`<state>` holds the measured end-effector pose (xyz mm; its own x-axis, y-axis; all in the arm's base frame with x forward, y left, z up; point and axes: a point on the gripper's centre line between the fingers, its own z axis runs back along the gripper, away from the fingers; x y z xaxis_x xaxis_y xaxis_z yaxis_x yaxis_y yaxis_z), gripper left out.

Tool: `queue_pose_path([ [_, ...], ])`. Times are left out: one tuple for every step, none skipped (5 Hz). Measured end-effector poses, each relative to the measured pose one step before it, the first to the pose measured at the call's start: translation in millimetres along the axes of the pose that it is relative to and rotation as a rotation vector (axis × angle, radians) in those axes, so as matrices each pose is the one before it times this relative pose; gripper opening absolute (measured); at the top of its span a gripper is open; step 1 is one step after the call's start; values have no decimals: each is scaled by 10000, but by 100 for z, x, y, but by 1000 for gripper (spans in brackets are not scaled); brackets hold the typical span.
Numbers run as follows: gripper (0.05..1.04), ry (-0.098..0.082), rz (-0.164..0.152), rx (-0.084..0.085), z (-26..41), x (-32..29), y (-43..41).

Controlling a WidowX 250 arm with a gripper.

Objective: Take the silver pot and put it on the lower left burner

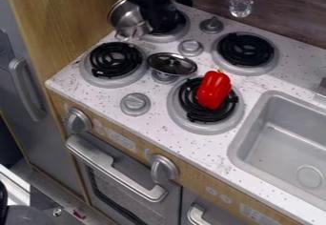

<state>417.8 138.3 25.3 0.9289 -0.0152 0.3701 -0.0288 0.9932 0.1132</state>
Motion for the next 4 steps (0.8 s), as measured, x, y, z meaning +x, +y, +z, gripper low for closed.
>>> queue_pose_path([
  [67,776,329,15,-95,-2866,4],
  [67,988,49,148,-1025,-1595,325],
  [67,782,-45,71,-2456,-436,211],
  [67,-196,372,-171,-766,740,293],
])
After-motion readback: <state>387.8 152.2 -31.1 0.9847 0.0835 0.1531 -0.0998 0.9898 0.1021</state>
